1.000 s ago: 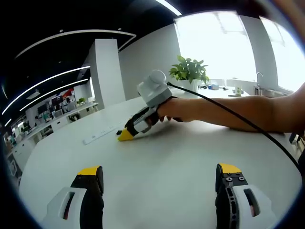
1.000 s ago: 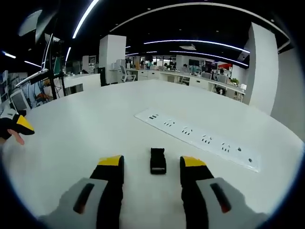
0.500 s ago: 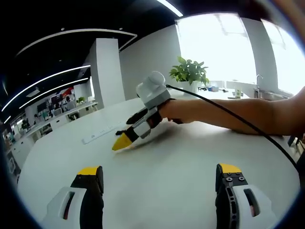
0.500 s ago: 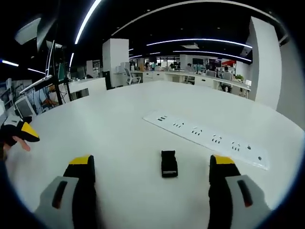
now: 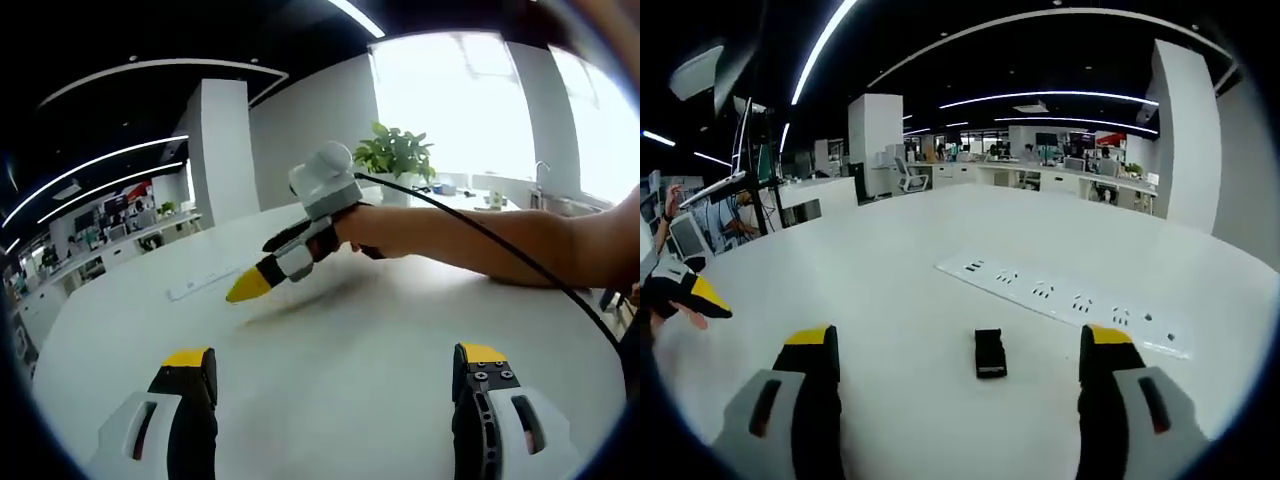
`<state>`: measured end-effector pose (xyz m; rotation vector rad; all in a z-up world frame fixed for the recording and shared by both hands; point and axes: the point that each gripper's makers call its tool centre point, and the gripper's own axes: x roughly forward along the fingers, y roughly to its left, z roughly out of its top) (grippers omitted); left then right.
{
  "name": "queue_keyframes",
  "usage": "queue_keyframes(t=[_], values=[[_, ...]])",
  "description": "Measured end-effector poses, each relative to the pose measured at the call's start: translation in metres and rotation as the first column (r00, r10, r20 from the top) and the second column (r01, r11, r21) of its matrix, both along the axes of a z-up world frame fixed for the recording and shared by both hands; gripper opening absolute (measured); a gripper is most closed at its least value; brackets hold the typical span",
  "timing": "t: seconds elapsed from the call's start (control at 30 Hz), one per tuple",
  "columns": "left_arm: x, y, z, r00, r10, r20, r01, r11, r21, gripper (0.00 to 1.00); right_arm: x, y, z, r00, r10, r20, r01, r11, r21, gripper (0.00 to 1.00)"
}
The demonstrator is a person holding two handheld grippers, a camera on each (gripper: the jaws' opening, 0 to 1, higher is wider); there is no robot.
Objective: Snap the two parts of the plastic buckle together until the buckle closes and remains connected.
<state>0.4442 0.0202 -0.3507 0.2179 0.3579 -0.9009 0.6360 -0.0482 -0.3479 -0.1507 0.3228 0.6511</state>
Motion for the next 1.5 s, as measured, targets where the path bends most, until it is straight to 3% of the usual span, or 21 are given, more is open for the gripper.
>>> queue_keyframes(t=[0.07, 0.2, 0.57, 1.2, 1.5], values=[[0.0, 0.0, -0.001, 1.0, 0.0, -0.003, 0.0, 1.0, -0.001, 1.0, -0.003, 0.0, 0.004, 1.0, -0.014, 0.019, 0.014, 1.0, 0.01, 1.0], [0.001, 0.0, -0.001, 1.0, 0.0, 0.003, 0.0, 1.0, -0.011, 1.0, 0.009, -0.014, 0.015, 0.997, -0.063, 0.05, 0.062, 0.998, 0.028, 1.0], [0.015, 0.014, 0.008, 0.997, 0.069, 0.019, -0.067, 0.995, -0.079, 1.0, -0.002, -0.026, 0.037, 0.987, -0.106, 0.12, 0.099, 0.993, 0.063, 1.0], [0.017, 0.021, 0.003, 0.995, 0.097, 0.007, -0.096, 0.992, -0.081, 1.0, -0.036, -0.039, 0.038, 0.982, -0.124, 0.14, 0.122, 0.992, 0.024, 0.97], [0.022, 0.027, 0.012, 0.991, 0.132, 0.021, -0.129, 0.983, -0.132, 1.0, -0.045, -0.04, 0.036, 0.981, -0.129, 0.146, 0.128, 0.992, 0.016, 0.95]])
